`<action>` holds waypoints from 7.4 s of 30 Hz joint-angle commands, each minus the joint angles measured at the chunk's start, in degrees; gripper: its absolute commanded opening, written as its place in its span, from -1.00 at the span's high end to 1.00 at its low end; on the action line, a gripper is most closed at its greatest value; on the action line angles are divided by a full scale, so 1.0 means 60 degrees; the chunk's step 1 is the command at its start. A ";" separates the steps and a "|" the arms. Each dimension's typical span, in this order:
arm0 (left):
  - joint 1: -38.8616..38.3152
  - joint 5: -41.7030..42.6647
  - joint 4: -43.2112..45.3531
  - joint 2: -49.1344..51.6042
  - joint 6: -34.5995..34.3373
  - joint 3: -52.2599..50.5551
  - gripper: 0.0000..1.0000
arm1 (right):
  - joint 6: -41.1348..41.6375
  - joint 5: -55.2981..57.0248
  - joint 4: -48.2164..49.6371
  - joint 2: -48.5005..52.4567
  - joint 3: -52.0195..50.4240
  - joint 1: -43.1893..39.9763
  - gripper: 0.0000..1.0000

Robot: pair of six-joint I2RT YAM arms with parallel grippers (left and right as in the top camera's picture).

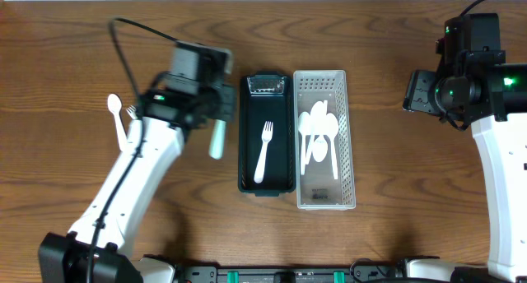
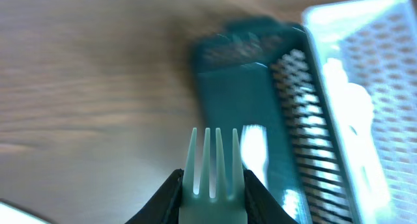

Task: Pack container
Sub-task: 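Carry the fork right and drop it into the dark green basket, then move the left gripper to the last white fork and grasp it, then carry the fork right and release it into the dark green basket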

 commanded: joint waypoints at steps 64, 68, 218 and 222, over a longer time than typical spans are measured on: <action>0.6029 0.0066 -0.0448 0.5453 -0.3402 0.2863 -0.96 | -0.0215 -0.0040 -0.0412 0.0007 -0.0051 -0.0062 -0.40; 0.6029 0.0062 -0.0339 0.5774 -0.3402 0.2863 -0.96 | -0.0095 -0.0040 -0.0412 0.0007 -0.0051 -0.0062 -0.38; -0.1432 -0.1599 -0.2805 0.1854 -0.3807 0.2863 0.88 | -0.0495 -0.0033 -0.0947 0.0007 -0.0051 -0.0062 -0.47; -0.1632 -0.1592 -0.2812 0.2659 -0.3803 0.2860 0.88 | -0.0514 -0.0036 -0.0954 0.0007 -0.0051 -0.0062 -0.48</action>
